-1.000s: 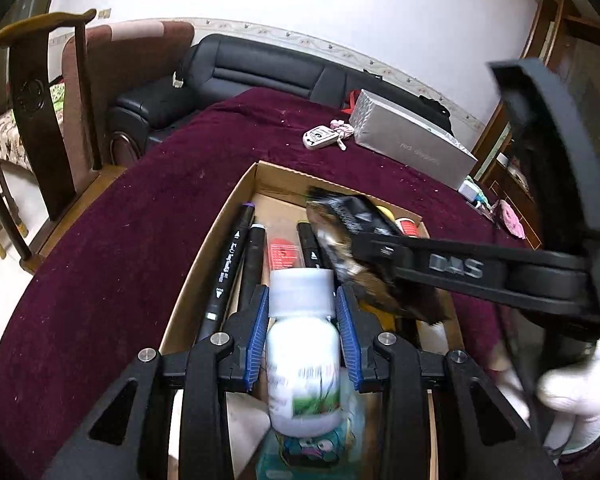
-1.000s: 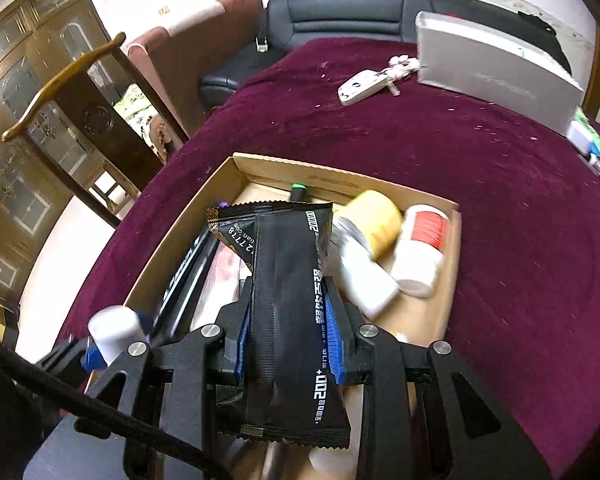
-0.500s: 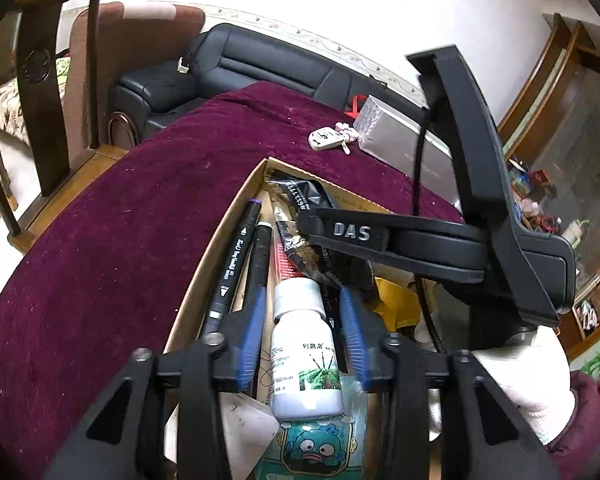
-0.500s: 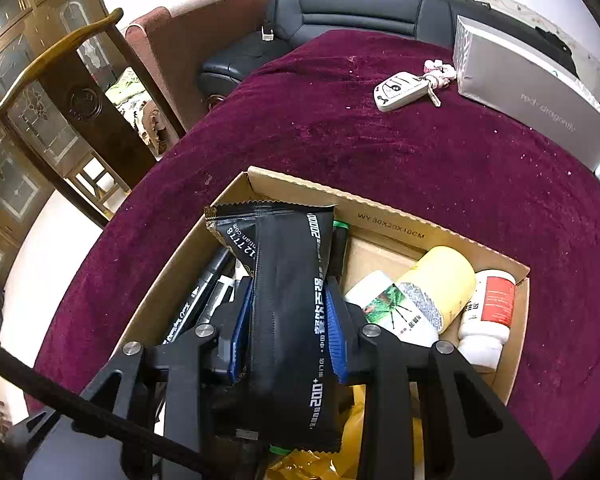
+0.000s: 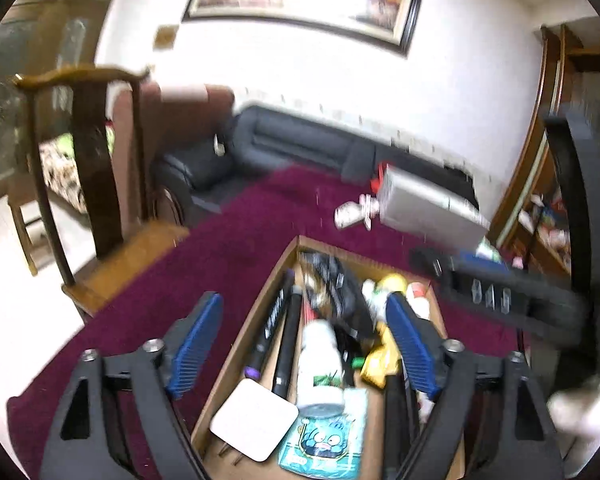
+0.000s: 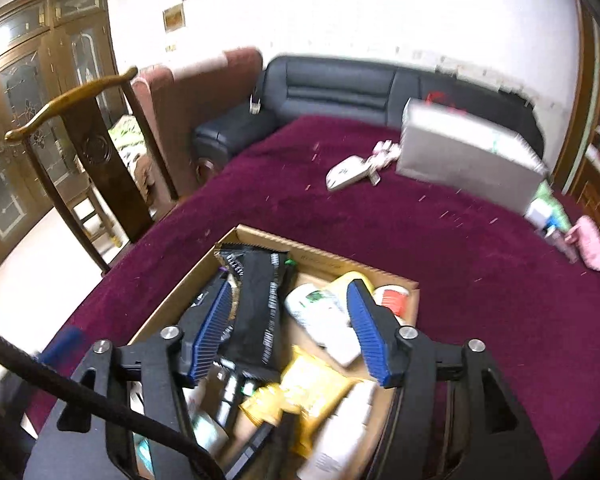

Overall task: Organize objects
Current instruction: 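Open both tools to drop the bottle and packet into the box, then lift both tools away from the box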

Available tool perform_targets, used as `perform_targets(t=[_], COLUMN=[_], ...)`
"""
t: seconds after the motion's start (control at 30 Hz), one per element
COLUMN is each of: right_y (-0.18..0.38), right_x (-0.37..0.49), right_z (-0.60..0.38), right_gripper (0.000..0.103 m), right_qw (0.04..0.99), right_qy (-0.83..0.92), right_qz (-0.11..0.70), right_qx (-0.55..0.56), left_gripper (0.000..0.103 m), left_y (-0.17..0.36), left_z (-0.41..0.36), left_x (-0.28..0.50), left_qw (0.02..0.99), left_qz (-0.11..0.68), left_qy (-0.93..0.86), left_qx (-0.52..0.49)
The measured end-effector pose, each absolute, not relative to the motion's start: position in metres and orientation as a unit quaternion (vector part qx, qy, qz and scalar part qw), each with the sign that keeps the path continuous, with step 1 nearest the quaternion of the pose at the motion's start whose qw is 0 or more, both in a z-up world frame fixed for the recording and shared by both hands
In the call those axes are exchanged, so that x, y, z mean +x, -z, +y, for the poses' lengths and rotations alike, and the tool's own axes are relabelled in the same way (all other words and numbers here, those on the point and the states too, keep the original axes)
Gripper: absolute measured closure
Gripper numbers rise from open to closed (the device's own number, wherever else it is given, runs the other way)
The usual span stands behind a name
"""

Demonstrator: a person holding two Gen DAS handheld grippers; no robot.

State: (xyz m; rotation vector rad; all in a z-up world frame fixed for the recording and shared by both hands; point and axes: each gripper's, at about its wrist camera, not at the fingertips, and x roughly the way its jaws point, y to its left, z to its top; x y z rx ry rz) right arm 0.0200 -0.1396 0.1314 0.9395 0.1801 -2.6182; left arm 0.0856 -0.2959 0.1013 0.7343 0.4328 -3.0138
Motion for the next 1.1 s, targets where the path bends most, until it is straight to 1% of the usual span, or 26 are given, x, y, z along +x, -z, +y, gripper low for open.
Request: perform_targets(t=[0.07, 0.1, 0.23, 0.33, 0.47, 0.63, 0.87, 1.0, 1.1], right_y=[-0.138, -0.14, -0.142, -0.14, -0.135, -0.131, -0.127, -0.125, -0.125], right_x=[0.035, 0.041, 0.062, 0.075, 0.088, 0.1, 0.114, 0.12, 0.123], right_z=[-0.132, -0.128, -0.112, -0.101, -0.083, -0.068, -0.065, -0.069, -0.072], right_gripper=[0.034, 0.032, 0.028, 0.028, 0.028, 0.028, 0.028, 0.028, 0.026], right_qw=[0.165, 0.158, 0.138, 0.13, 0.121, 0.115, 0.109, 0.11, 0.109], right_qy=[0.934, 0.938, 0.946, 0.948, 0.95, 0.951, 0.951, 0.95, 0.95], right_qz=[0.076, 0.084, 0.109, 0.114, 0.11, 0.105, 0.119, 0.128, 0.137], right_qx=[0.307, 0.296, 0.271, 0.266, 0.267, 0.268, 0.265, 0.263, 0.26], left_gripper=[0.001, 0.001, 0.001, 0.001, 0.001, 0.001, 0.001, 0.001, 0.001], left_y=[-0.114, -0.12, -0.134, -0.14, -0.136, -0.132, -0.12, -0.112, -0.109], left_z=[-0.297, -0.298, -0.296, -0.288, -0.272, -0.247, -0.232, -0.241, -0.245], left_x=[0.096, 0.102, 0.116, 0.122, 0.123, 0.13, 0.136, 0.134, 0.135], left_qw=[0.011, 0.021, 0.057, 0.042, 0.012, 0.011, 0.023, 0.03, 0.036], left_qz=[0.142, 0.145, 0.15, 0.15, 0.149, 0.117, 0.102, 0.119, 0.123], left_qy=[0.968, 0.969, 0.972, 0.972, 0.969, 0.969, 0.961, 0.949, 0.948], left_qx=[0.208, 0.197, 0.174, 0.177, 0.195, 0.216, 0.258, 0.289, 0.291])
